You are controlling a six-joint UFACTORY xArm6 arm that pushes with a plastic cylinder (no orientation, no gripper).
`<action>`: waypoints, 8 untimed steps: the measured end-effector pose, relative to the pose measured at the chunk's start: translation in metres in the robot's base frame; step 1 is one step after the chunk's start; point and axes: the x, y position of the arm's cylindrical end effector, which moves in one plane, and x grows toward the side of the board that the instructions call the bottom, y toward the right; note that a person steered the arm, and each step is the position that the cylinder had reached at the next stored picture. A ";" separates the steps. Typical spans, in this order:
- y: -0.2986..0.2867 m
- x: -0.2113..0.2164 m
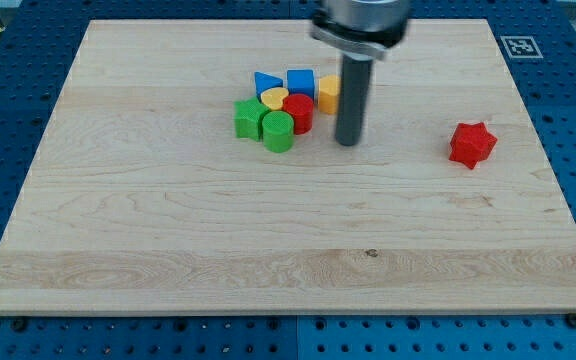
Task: Slide red star to the right of yellow hexagon
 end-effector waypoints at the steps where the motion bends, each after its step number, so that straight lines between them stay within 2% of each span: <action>1: 0.032 0.035; 2: 0.066 0.083; 3: 0.118 0.088; 4: 0.148 0.070; 6: 0.174 0.021; 8: 0.152 0.011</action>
